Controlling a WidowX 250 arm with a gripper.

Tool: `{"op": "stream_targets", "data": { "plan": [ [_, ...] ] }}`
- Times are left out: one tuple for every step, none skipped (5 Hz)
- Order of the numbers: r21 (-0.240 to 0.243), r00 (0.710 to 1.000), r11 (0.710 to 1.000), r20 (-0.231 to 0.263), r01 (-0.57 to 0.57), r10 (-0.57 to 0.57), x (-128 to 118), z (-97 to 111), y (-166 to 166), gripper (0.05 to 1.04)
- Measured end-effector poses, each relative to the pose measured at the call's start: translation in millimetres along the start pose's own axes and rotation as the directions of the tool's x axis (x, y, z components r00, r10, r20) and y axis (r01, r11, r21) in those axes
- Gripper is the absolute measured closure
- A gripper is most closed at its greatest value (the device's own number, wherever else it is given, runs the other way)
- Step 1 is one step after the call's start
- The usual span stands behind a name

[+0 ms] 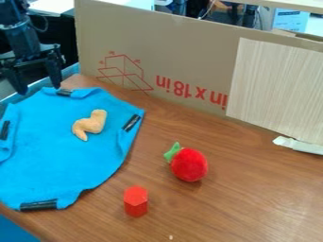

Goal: Put out a pitch color toy to right side of the cloth

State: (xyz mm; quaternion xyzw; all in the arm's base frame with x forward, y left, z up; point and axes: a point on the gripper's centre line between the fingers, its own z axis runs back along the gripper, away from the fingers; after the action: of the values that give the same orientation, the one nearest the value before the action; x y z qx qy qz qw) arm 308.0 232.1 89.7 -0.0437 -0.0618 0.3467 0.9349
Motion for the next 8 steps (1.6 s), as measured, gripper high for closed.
{"op": "stream_targets", "data": {
  "plan": [
    [-0.034,0.999,0.999,0.040,-0.008,0.010,6.0,-1.0,-15.5,0.083],
    [-0.036,0.998,0.999,0.056,0.000,0.002,11.7,-14.8,-36.4,0.083],
    [-0.024,0.998,1.000,0.067,-0.010,0.011,14.8,-27.9,-45.0,0.083],
    [0.004,0.998,1.000,0.055,-0.011,0.011,14.6,-47.1,-48.7,0.083],
    [0.024,0.998,1.000,0.057,0.008,-0.010,19.5,-57.2,-57.7,0.083],
    [0.034,0.999,0.999,0.046,0.000,-0.002,18.8,-68.3,-56.3,0.083],
    [0.039,0.999,0.999,0.046,-0.019,0.017,19.7,-71.9,-57.7,0.083],
    [0.040,0.998,0.999,0.045,-0.034,0.032,20.2,-73.2,-58.6,0.083]
  ]
}}
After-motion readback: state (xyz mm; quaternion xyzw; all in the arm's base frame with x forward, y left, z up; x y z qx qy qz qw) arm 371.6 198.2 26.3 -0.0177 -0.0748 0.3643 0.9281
